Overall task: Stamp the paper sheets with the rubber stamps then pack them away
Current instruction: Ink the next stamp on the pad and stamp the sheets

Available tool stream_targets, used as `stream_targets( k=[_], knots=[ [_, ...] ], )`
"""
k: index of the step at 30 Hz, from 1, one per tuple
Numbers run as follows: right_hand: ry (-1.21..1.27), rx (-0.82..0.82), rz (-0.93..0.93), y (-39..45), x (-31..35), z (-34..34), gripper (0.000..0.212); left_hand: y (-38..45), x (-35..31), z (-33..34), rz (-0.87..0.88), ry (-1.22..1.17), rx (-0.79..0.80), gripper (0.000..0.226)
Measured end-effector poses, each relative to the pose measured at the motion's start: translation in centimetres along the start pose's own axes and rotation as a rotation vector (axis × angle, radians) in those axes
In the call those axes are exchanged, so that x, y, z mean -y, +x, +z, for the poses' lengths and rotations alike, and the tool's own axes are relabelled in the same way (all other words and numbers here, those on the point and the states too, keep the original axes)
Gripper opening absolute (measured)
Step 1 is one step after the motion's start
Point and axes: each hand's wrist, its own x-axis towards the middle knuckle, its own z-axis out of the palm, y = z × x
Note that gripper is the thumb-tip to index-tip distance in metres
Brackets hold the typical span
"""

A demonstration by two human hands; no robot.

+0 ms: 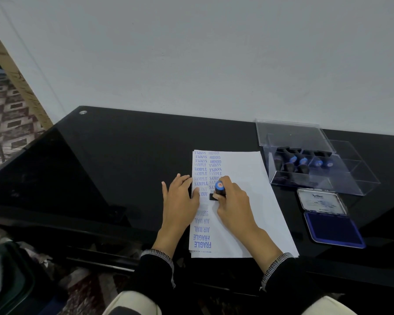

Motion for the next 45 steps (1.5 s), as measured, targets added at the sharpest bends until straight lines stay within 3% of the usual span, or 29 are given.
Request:
stream_targets(
  k=[28, 41, 45],
  knots=[
    [-0.035, -0.005, 0.007, 0.2, 0.5, -0.2, 0.026, -0.1, -0.2, -0.2, 0.003, -0.001, 0.001, 0.039],
    [-0.041, 0.126, 0.035, 1.4, 0.5, -0.8, 0.029, -0.1, -0.2, -0.1, 0.004, 0.000, 0.004, 0.039],
    [-0.065, 0.057, 0.016, 0.7, 0.6, -0.6, 0.026, -0.1, -0.2, -0.1, -0.002, 0.001, 0.005, 0.039]
  ],
)
